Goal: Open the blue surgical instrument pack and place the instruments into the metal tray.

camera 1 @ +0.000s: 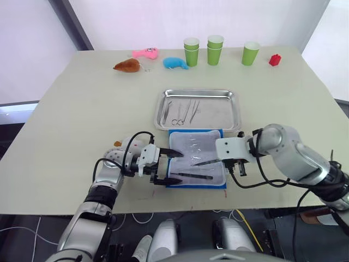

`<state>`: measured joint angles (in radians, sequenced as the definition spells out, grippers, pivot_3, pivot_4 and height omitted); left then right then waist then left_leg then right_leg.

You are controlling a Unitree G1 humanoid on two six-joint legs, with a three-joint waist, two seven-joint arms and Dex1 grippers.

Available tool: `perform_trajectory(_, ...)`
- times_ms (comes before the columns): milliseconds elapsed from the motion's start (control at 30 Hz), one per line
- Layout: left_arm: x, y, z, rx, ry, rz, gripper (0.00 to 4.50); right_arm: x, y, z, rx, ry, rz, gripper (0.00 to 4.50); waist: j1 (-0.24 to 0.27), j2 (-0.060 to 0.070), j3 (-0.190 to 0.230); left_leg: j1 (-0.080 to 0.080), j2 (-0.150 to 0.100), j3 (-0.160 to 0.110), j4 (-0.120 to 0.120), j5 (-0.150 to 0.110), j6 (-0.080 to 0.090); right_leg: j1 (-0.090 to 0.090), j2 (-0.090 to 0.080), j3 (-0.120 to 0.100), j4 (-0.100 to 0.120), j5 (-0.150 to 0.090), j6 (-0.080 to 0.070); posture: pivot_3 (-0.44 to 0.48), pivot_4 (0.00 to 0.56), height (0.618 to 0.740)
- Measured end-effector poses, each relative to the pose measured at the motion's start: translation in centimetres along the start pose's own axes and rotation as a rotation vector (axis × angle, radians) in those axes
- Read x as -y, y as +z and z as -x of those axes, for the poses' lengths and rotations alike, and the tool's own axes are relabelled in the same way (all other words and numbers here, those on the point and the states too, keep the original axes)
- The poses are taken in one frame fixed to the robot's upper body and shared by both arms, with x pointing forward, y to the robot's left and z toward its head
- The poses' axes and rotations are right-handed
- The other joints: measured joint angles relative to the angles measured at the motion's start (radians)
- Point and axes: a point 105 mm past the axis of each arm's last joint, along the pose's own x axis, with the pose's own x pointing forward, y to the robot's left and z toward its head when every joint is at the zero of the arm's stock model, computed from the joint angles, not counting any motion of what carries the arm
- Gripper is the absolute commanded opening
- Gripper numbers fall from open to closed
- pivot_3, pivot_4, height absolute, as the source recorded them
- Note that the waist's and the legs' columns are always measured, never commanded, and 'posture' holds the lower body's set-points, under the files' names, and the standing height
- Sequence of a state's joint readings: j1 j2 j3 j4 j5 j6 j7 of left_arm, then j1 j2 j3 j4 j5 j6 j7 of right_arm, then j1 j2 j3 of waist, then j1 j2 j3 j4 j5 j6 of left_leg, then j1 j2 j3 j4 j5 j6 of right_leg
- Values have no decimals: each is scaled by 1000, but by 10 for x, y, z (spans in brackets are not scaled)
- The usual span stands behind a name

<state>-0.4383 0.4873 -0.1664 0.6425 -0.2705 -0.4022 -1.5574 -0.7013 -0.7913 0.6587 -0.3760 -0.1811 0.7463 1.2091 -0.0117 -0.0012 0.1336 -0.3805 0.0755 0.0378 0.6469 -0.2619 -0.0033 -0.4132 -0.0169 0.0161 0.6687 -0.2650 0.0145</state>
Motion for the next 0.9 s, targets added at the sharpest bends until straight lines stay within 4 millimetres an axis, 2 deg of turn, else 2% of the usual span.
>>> perform_trajectory(133,-1,0,-1,0,1,0,4500,2,-5,11,-7,-11,-6,47,1,0,0,0,-1,-1,0,0,0,0,0,0,0,0,0,0,150,740)
perform_trajectory(400,-2,0,-3,-2,0,-1,4500,2,-27,35,-50,-45,-57,47,3,2,-1,-1,-2,-2,0,0,0,1,0,2,-2,0,0,0,150,740)
perform_trajectory(600,-1,-1,-3,-2,0,0,4500,5,-34,49,-4,-83,-127,47,2,4,-2,-1,-2,-1,0,0,0,2,0,2,-5,0,1,0,150,740)
perform_trajectory(733,-1,-1,-2,-4,0,2,4500,22,-21,58,121,-194,-202,47,1,4,-2,-1,-2,-1,0,0,0,3,0,2,-5,1,2,0,150,740)
perform_trajectory(900,-1,-1,-3,-1,0,1,4500,44,1,56,291,-290,-330,47,2,6,-3,-1,-2,-2,0,0,0,3,0,3,-5,1,2,0,150,740)
